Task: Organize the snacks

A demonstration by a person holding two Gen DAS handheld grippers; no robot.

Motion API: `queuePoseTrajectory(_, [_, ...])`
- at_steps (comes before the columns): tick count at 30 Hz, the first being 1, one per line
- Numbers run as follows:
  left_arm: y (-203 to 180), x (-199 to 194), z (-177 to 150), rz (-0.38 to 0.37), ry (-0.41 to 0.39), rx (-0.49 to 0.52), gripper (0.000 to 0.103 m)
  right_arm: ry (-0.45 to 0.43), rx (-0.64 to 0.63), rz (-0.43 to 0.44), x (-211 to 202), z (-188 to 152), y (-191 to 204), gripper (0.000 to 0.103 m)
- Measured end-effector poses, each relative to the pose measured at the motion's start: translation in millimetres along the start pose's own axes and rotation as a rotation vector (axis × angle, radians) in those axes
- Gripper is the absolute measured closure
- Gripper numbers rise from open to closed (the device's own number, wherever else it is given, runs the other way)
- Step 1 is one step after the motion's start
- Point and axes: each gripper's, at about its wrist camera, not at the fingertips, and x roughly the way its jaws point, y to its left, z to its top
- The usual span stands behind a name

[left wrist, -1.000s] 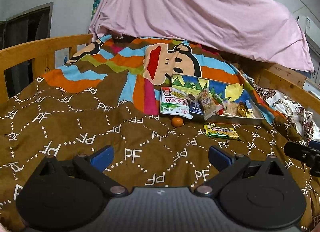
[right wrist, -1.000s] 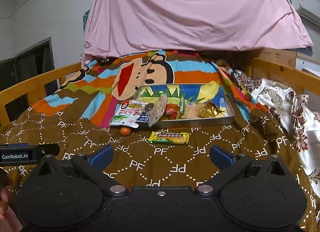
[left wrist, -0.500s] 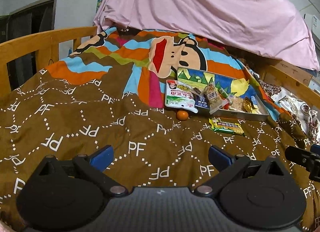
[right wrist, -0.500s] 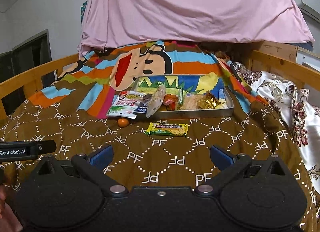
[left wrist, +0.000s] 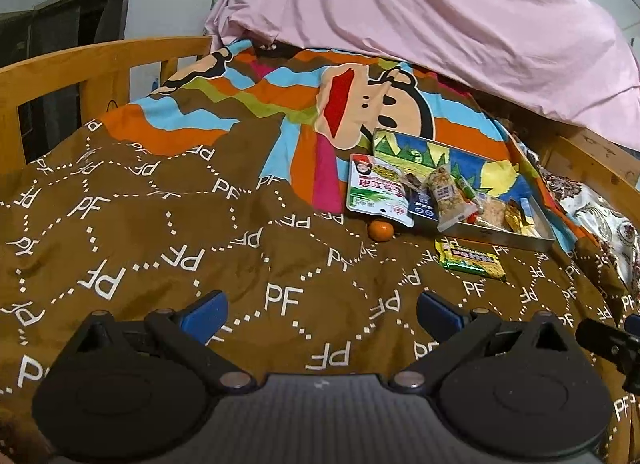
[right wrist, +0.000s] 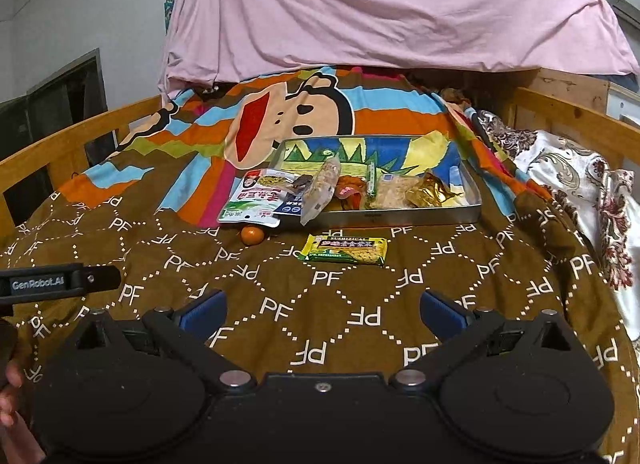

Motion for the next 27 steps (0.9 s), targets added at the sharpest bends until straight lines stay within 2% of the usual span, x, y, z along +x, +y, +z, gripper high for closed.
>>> queuePoseTrajectory(9, [-12,32,14,0.015,0.01,0.059,0.0,0.004,-0.05,0.003,23,17,-2,0.001])
queuePoseTrajectory(16, [-19,54,27,-0.018,0.01,0.065,0.0,0.003,-0.05,-0.009,44,34,-10,0.001])
queuePoseTrajectory(22, [-25,71,38,-0.014,-0.022,0.108,0.001,0.008,-0.107,-0.019,62,41,-10,0.001])
queuePoseTrajectory(27, [-28,88,43,-0.008,-0.019,0.133,0.0,-0.011,-0.225,-0.015,75,47,-5,0.001])
